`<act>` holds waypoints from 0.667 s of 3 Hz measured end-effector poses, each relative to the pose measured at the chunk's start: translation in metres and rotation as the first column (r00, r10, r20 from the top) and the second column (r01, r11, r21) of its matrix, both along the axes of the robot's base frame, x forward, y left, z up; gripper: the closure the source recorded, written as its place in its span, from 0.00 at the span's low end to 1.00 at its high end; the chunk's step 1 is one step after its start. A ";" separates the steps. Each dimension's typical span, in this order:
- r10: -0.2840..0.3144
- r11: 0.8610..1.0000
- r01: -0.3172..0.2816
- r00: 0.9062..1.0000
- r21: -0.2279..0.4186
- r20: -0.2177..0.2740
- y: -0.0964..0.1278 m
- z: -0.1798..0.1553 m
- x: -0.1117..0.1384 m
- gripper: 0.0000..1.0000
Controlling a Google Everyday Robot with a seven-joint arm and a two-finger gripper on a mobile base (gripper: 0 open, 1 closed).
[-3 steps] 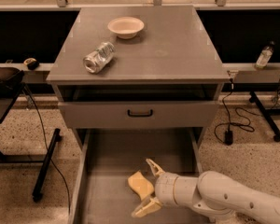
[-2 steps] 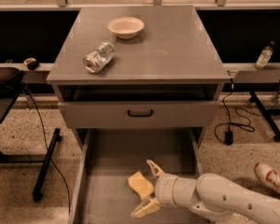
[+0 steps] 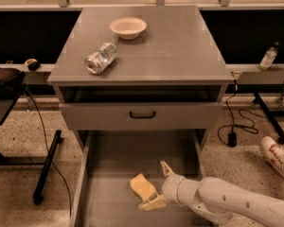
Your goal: Pick sponge from middle drawer and place on counter
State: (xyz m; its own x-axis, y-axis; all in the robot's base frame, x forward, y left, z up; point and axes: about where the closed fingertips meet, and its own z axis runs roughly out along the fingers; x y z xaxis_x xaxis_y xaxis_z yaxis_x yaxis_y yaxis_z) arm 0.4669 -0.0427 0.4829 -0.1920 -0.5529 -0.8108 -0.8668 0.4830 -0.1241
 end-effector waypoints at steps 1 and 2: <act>-0.073 0.997 0.072 0.997 -0.027 -0.038 -0.011 -0.034 0.009 0.00; -0.099 0.995 0.097 0.992 -0.035 -0.078 -0.010 -0.063 0.011 0.00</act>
Offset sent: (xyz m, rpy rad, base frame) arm 0.0119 -0.0120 -0.0965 -0.0389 0.1287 -0.1314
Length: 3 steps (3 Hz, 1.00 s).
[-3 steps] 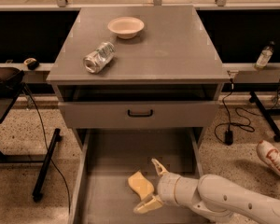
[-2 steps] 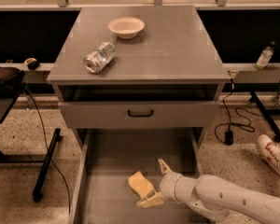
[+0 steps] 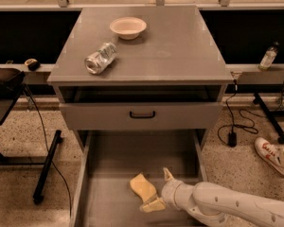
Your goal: Pick sponge from middle drawer and place on counter
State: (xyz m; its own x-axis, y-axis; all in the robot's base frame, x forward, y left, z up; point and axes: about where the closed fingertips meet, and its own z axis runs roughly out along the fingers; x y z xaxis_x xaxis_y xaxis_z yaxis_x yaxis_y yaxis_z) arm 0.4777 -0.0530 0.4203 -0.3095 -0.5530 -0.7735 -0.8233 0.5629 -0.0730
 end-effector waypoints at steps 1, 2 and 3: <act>0.015 0.999 -0.014 1.000 0.036 -0.011 0.012 -0.020 0.003 0.00; 0.035 0.998 -0.033 0.999 0.053 -0.026 0.024 -0.038 0.007 0.18; 0.043 0.999 -0.042 0.997 0.021 -0.063 0.031 -0.054 0.008 0.42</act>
Offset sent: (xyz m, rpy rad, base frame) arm 0.0118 0.0362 -0.0600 0.0692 0.0452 0.0560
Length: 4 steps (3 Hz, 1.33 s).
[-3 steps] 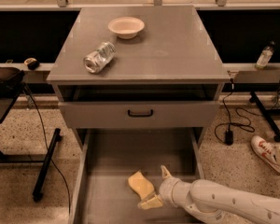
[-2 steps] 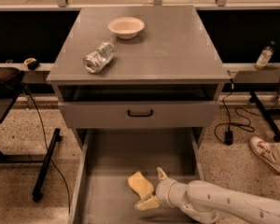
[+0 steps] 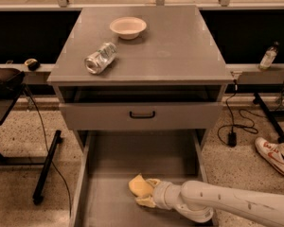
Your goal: Pick sponge from middle drawer and place on counter
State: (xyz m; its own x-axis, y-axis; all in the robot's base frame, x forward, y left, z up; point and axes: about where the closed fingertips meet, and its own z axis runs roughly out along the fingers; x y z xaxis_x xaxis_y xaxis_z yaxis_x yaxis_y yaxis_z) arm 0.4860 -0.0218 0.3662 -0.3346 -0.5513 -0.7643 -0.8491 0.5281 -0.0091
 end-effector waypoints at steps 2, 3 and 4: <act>0.022 0.998 -0.022 1.000 -0.050 -0.014 0.011 -0.002 0.006 0.88; 0.152 0.987 -0.138 0.968 -0.083 0.200 0.007 0.083 -0.007 1.00; 0.248 0.966 -0.206 0.910 -0.156 0.332 -0.022 0.170 -0.017 1.00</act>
Offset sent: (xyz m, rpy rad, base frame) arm 0.0119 0.0135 0.0097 -0.0595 -0.0073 0.0253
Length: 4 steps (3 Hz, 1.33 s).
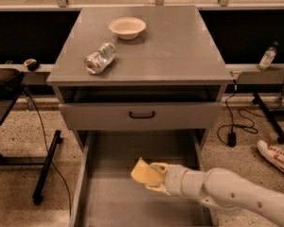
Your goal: Pick sponge from middle drawer and place on counter
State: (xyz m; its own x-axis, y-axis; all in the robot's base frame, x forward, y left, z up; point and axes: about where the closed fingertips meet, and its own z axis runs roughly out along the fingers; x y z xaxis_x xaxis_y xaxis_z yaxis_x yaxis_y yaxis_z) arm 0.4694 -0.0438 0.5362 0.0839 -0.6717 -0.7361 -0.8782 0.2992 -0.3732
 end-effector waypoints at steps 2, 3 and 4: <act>0.063 0.993 -0.036 0.965 -0.110 0.255 -0.091 0.184 0.050 1.00; 0.098 0.993 -0.074 0.950 -0.090 0.296 -0.102 0.221 0.063 1.00; 0.171 0.983 -0.142 0.942 -0.119 0.290 -0.092 0.214 0.058 1.00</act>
Offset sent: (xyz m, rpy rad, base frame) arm 0.0120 -0.1280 0.2616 0.1320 -0.1823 0.4611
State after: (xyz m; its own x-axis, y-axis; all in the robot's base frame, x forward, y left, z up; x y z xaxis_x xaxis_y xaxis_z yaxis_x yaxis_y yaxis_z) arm 0.5277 -0.1355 0.7506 0.3990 -0.6981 -0.5945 -0.7554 0.1172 -0.6447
